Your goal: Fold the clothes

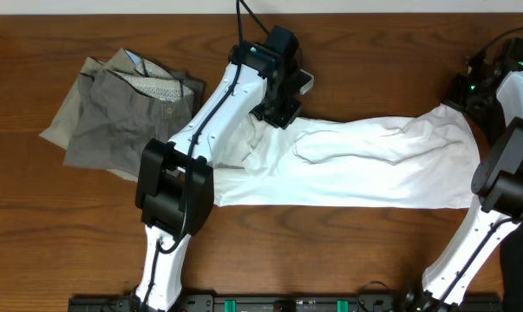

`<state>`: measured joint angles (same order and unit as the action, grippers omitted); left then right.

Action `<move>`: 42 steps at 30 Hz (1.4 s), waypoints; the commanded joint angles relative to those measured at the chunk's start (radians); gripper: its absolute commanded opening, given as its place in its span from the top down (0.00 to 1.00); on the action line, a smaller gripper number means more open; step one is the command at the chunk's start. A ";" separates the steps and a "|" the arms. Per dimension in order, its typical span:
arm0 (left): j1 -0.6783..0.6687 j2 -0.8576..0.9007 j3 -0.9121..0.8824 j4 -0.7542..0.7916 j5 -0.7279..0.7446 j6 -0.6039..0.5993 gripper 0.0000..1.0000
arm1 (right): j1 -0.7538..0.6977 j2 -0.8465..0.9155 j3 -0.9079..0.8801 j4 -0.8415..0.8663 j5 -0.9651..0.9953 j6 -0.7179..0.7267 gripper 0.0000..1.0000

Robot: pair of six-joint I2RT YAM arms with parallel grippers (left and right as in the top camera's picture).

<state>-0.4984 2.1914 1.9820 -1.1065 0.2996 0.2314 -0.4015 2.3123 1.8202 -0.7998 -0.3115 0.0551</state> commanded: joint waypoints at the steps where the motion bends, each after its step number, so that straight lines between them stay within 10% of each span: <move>1: 0.003 -0.040 0.014 -0.004 -0.031 -0.012 0.94 | -0.037 -0.072 0.011 -0.021 -0.014 0.000 0.99; 42: -0.033 -0.185 0.014 -0.373 -0.057 -0.012 0.92 | -0.198 -0.259 0.011 -0.584 0.076 -0.056 0.93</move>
<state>-0.5339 2.0125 1.9827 -1.4593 0.2550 0.2287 -0.5945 2.0506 1.8275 -1.3773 -0.2607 0.0139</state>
